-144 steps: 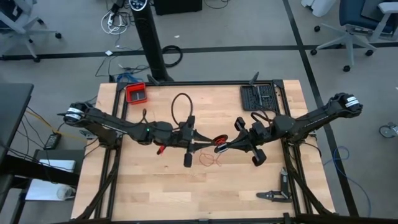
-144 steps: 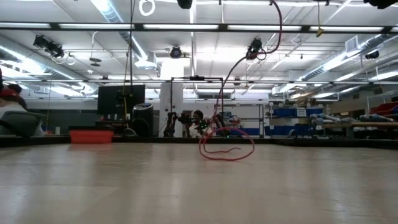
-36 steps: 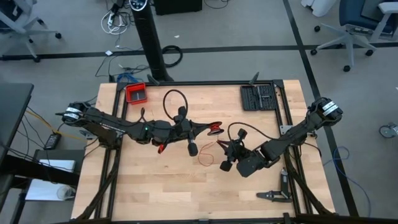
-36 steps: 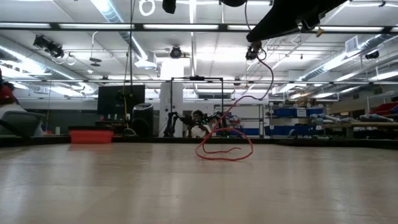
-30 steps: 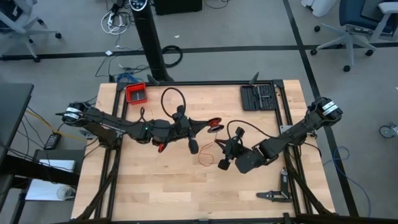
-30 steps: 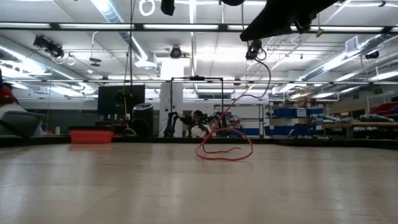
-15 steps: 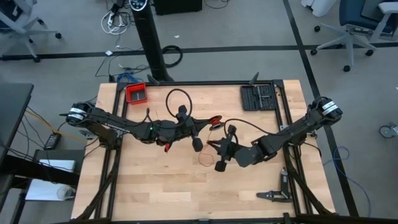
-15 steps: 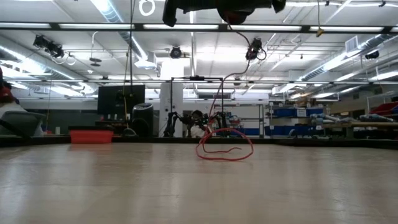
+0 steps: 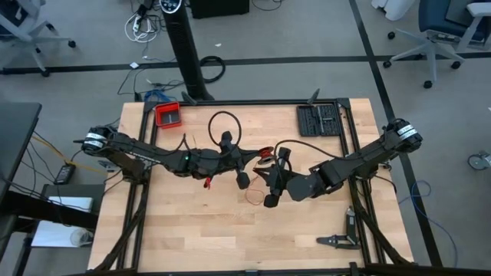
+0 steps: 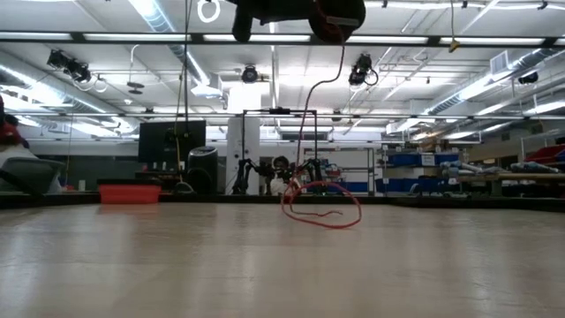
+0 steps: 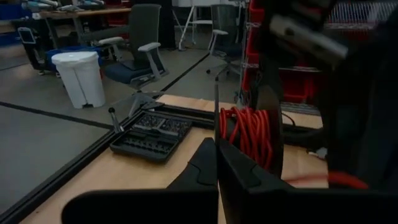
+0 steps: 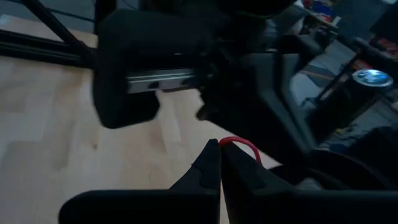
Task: Coil cords
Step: Coil the red wire onto the spool
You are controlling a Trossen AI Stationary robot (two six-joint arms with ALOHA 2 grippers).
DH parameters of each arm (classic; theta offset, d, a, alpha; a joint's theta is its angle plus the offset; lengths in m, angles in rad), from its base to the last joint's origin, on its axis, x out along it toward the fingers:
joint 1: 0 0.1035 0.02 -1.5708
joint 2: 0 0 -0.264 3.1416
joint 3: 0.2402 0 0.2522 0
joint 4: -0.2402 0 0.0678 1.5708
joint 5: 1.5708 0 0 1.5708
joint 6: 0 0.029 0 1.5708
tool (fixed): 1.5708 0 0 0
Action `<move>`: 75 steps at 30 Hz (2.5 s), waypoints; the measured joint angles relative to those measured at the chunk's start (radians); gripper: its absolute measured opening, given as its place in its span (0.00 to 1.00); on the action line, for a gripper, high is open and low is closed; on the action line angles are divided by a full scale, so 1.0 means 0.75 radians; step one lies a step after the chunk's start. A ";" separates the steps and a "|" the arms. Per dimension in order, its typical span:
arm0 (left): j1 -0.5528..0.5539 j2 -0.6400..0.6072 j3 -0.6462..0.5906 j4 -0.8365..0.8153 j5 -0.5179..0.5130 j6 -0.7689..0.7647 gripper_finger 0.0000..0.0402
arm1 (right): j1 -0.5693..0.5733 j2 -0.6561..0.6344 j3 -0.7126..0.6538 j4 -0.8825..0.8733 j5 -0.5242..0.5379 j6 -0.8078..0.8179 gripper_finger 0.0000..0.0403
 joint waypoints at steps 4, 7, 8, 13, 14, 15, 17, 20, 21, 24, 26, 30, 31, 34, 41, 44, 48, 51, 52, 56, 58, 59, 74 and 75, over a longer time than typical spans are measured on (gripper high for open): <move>0.000 0.000 0.000 -0.034 0.000 0.034 0.00 | 0.028 -0.027 0.037 -0.086 0.084 -0.002 0.00; 0.004 -0.023 0.000 -0.119 0.012 0.062 0.00 | 0.057 -0.069 0.041 -0.190 0.119 0.034 0.00; 0.006 -0.039 0.000 -0.152 0.014 0.066 0.00 | 0.068 -0.084 0.041 -0.241 0.141 0.069 0.00; 0.009 -0.093 0.063 -0.356 0.101 0.047 0.00 | 0.094 -0.155 0.042 -0.476 0.216 0.274 0.00; 0.009 -0.093 0.079 -0.391 0.138 0.037 0.00 | 0.094 -0.162 0.042 -0.520 0.225 0.307 0.00; 0.009 -0.093 0.091 -0.417 0.184 0.029 0.00 | 0.095 -0.166 0.042 -0.558 0.226 0.336 0.00; 0.010 -0.093 0.112 -0.458 0.263 0.026 0.00 | 0.091 -0.166 0.042 -0.600 0.222 0.377 0.00; 0.010 -0.094 0.118 -0.468 0.307 0.025 0.00 | 0.080 -0.156 0.042 -0.630 0.183 0.398 0.01; 0.010 -0.093 0.117 -0.469 0.308 0.025 0.00 | 0.079 -0.155 0.042 -0.641 0.159 0.405 0.01; 0.010 -0.093 0.116 -0.435 0.310 0.026 0.00 | 0.070 -0.156 0.032 -0.647 0.076 0.449 0.01; 0.009 -0.093 0.116 -0.409 0.311 0.034 0.00 | 0.070 -0.156 0.009 -0.645 0.034 0.482 0.02; 0.002 -0.091 0.112 -0.381 0.322 0.079 0.00 | 0.084 -0.156 -0.069 -0.630 0.003 0.572 0.04; -0.002 -0.092 0.113 -0.371 0.322 0.092 0.00 | 0.095 -0.155 -0.094 -0.643 0.004 0.602 0.05; -0.011 -0.094 0.113 -0.357 0.321 0.106 0.00 | 0.140 -0.155 -0.156 -0.628 0.042 0.716 0.08; -0.011 -0.093 0.100 -0.305 0.311 0.108 0.00 | 0.237 -0.155 -0.304 -0.573 0.228 0.950 0.14; -0.011 -0.093 0.100 -0.303 0.310 0.107 0.00 | 0.257 -0.155 -0.346 -0.474 0.264 0.935 0.14; -0.012 -0.093 0.100 -0.302 0.311 0.103 0.00 | 0.262 -0.155 -0.355 -0.448 0.213 0.936 0.14; -0.012 -0.093 0.100 -0.293 0.311 0.102 0.00 | 0.262 -0.155 -0.355 -0.431 0.195 0.959 0.14; -0.012 -0.093 0.100 -0.293 0.311 0.102 0.00 | 0.262 -0.155 -0.355 -0.428 0.192 0.971 0.14; -0.021 -0.093 0.100 -0.272 0.311 0.099 0.00 | 0.266 -0.155 -0.411 -0.329 0.224 1.015 0.14; -0.030 -0.093 0.100 -0.266 0.311 0.101 0.00 | 0.281 -0.155 -0.490 -0.194 0.270 1.025 0.14; -0.035 -0.093 0.100 -0.265 0.311 0.101 0.00 | 0.284 -0.155 -0.540 -0.093 0.282 1.025 0.14; -0.039 -0.093 0.100 -0.222 0.304 0.105 0.00 | 0.213 -0.154 -1.120 1.462 0.098 0.645 0.14; -0.039 -0.093 0.100 -0.219 0.304 0.105 0.00 | 0.206 -0.154 -1.122 1.468 0.098 0.632 0.14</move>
